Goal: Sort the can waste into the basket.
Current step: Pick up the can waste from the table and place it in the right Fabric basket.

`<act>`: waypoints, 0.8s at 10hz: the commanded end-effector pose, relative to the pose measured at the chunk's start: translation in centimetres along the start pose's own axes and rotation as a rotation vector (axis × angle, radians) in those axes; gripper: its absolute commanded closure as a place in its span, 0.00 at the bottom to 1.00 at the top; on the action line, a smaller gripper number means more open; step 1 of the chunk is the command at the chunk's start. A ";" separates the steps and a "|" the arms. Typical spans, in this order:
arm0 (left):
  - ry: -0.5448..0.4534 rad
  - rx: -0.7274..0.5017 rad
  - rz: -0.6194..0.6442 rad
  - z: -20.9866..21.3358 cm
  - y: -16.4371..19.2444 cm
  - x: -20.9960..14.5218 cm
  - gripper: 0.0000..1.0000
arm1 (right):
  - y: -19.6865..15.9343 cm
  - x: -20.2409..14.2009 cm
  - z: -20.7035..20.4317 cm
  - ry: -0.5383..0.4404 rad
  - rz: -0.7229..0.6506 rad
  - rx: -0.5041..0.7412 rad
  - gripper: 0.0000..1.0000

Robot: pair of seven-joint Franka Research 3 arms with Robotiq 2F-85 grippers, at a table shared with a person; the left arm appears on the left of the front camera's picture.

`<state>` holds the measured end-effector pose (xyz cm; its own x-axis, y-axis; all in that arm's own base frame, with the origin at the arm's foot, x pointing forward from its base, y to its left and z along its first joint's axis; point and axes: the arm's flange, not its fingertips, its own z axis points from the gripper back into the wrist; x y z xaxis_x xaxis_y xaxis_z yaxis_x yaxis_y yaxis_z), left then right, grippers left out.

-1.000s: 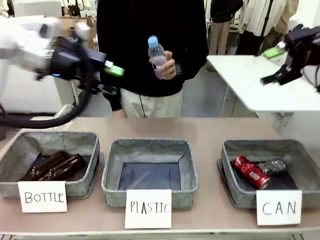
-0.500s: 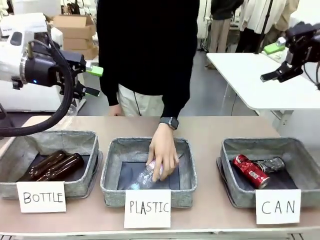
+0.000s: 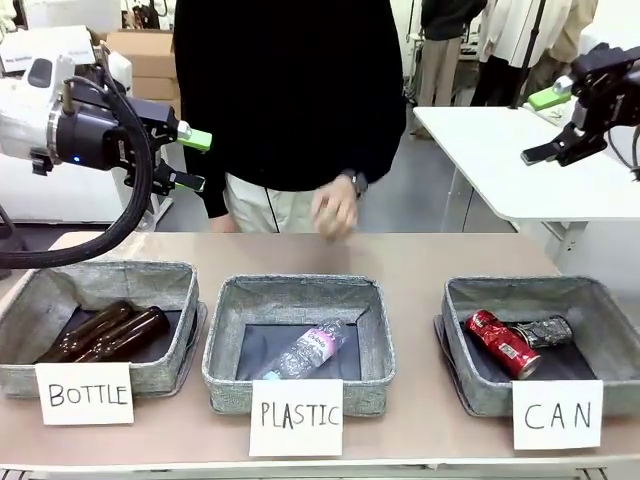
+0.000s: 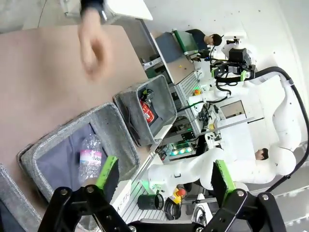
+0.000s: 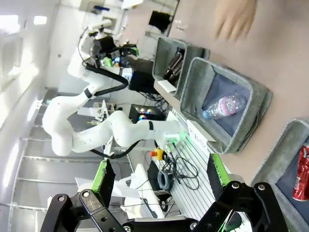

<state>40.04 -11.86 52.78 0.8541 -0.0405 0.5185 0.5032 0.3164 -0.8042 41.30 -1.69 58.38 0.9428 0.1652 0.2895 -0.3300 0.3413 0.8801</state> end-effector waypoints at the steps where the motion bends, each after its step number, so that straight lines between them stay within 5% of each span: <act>1: -0.005 -0.001 -0.003 0.1 0.0 0.1 0.00 | 0.1 -0.3 -0.1 0.009 0.021 -0.010 0.00; 8: -0.005 -0.001 -0.003 0.1 0.0 0.1 0.00 | 0.1 -0.3 -0.1 0.009 0.021 -0.010 0.00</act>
<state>40.05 -11.87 52.74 0.8545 -0.0406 0.5178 0.5026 0.3163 -0.8046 41.28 -1.72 58.37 0.9426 0.1656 0.2898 -0.3305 0.3409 0.8801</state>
